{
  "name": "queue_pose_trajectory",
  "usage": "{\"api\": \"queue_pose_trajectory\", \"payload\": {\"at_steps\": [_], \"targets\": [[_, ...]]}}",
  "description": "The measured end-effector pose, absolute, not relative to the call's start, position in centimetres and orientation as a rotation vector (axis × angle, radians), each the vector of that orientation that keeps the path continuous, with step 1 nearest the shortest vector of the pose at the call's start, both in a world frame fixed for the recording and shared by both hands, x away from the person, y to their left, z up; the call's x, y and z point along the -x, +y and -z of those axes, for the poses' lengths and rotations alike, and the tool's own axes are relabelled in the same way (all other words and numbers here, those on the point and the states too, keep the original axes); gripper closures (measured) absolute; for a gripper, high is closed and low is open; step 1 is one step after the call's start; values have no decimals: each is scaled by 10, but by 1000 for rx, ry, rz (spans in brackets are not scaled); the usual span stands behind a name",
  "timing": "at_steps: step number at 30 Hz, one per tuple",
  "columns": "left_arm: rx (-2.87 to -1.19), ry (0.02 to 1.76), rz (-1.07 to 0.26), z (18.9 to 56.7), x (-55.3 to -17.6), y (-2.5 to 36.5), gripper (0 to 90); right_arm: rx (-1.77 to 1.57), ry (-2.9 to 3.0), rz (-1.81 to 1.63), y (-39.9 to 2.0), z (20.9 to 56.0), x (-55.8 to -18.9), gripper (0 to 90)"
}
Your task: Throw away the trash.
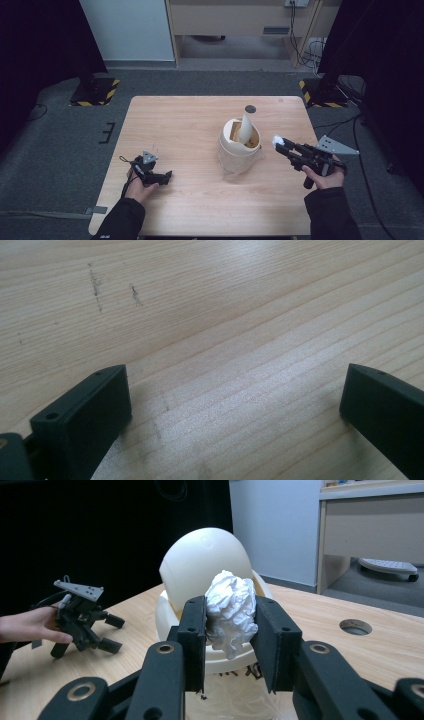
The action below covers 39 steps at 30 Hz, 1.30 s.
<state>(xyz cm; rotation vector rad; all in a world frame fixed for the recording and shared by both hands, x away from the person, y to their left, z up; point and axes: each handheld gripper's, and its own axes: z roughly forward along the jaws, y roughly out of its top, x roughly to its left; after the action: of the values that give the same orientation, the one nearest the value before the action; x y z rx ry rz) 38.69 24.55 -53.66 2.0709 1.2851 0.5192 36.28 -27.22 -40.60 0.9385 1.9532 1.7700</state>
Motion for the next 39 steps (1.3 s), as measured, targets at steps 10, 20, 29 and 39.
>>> {"api": "queue_pose_trajectory", "payload": {"at_steps": [10,20,29,39], "targets": [[-2071,1285,-519,537,-387,245,0,-936,1934,-1775,-269,399,-382,671],[-2070,1286,-520,537,-387,245,0,-929,1900,-1789,-263,392,-403,671],[-2071,1287,-520,537,-387,245,0,-932,1971,-1760,-250,406,-417,671],[-2071,1287,-520,537,-387,245,0,-920,2075,-1704,-237,422,-420,665]]}}
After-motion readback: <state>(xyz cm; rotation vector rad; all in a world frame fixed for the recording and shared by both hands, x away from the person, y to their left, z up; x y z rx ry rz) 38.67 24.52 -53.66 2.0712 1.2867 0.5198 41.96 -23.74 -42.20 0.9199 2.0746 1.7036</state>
